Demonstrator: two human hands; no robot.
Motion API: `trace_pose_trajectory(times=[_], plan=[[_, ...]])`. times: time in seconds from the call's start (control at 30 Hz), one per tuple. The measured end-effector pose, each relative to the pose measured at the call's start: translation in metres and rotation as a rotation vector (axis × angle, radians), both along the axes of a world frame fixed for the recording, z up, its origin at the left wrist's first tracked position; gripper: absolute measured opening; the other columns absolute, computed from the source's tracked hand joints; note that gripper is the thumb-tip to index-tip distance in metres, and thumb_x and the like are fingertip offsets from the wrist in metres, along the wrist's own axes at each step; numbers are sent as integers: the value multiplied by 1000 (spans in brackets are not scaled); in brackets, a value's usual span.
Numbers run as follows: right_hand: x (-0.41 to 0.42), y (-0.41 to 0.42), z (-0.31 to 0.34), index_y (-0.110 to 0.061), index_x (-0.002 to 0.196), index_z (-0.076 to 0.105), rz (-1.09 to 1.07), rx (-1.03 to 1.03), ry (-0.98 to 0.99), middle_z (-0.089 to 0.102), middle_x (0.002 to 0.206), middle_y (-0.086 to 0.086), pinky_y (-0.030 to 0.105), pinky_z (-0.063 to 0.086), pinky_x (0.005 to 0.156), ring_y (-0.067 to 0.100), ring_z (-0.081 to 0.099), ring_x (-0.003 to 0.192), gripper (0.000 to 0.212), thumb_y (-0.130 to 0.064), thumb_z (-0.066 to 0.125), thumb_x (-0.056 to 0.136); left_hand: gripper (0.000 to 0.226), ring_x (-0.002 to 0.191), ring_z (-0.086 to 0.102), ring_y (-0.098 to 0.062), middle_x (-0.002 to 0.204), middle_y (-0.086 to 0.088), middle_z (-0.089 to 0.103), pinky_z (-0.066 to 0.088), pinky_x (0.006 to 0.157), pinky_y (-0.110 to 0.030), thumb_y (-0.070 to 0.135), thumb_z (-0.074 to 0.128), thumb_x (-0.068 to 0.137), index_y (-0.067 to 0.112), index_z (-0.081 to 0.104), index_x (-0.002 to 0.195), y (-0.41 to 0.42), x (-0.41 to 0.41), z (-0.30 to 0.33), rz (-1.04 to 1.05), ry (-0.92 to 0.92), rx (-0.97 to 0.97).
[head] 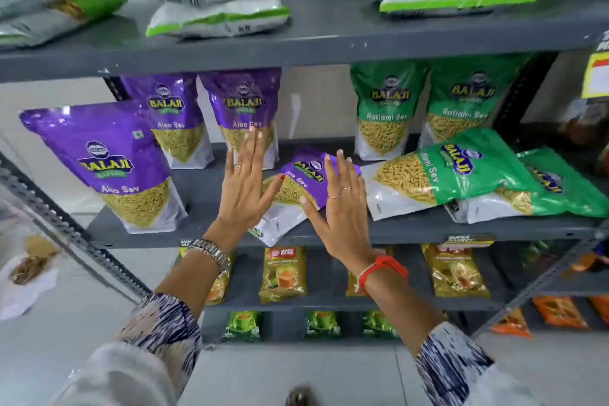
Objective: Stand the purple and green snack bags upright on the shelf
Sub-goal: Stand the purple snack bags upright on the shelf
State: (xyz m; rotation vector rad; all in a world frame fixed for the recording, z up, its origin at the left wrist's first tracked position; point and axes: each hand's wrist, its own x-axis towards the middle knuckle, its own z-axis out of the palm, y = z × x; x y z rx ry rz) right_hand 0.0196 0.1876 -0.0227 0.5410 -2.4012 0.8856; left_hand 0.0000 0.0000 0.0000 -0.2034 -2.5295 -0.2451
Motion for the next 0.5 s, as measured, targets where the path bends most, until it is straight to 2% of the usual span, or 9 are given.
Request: trace_pose_trajectory(times=[0.07,0.13,0.2,0.23,0.27,0.3,0.4,0.47,0.5], plan=[[-11,-17,-14,-18,149,8,-10,-22,-104,13,160,12,46,12,119,28,9,148,73,-52,38,92,76,146,6,-18,158,-9,3,9,119,-44,57,20,89,11,0,146,-17,-16,-10,23,-96,88],[-19,-33,-32,-5,147,19,-11,-88,-236,18,158,16,43,13,120,31,12,147,68,-43,40,94,75,145,9,-23,158,-9,4,13,118,-49,52,29,90,11,1,146,-33,-28,-22,47,-197,267],[-24,-48,-48,10,126,47,-18,-255,-331,29,152,24,47,18,120,36,19,145,53,-34,41,96,72,144,12,-27,158,-8,7,14,115,-49,47,36,90,15,5,146,-42,-43,-31,86,-349,492],[-28,-54,-58,10,111,56,-48,-362,-344,38,147,26,49,22,117,37,27,142,47,-31,41,95,69,143,16,-27,157,-7,12,17,115,-47,47,37,90,16,10,146,-46,-50,-35,114,-457,598],[-33,-60,-64,8,105,59,-90,-495,-369,46,140,27,49,27,114,38,35,136,41,-28,42,93,66,140,24,-26,155,-8,21,21,113,-44,47,37,90,14,17,144,-51,-60,-38,138,-575,700],[-38,-65,-72,4,109,58,-138,-638,-408,51,133,25,49,31,111,37,43,130,36,-25,45,91,63,135,34,-27,148,-9,33,27,110,-40,45,39,90,10,26,141,-56,-69,-42,172,-690,767],[-52,-78,-79,2,124,45,-297,-968,-646,55,126,20,49,36,107,35,50,121,39,-15,50,89,45,107,57,-30,119,-16,60,43,95,-38,40,48,88,2,60,109,-68,-97,-51,153,-929,745],[-61,-83,-85,-3,118,49,-369,-1136,-783,60,118,17,45,45,97,31,57,110,30,-14,52,90,27,90,57,-26,96,-16,62,43,83,-34,32,54,85,7,64,82,-74,-113,-56,114,-952,831],[-65,-83,-89,-5,113,54,-381,-1185,-814,63,114,17,44,47,90,32,60,105,26,-15,51,89,20,87,53,-26,92,-17,59,40,80,-35,29,58,83,10,63,80,-77,-120,-61,98,-978,907]])
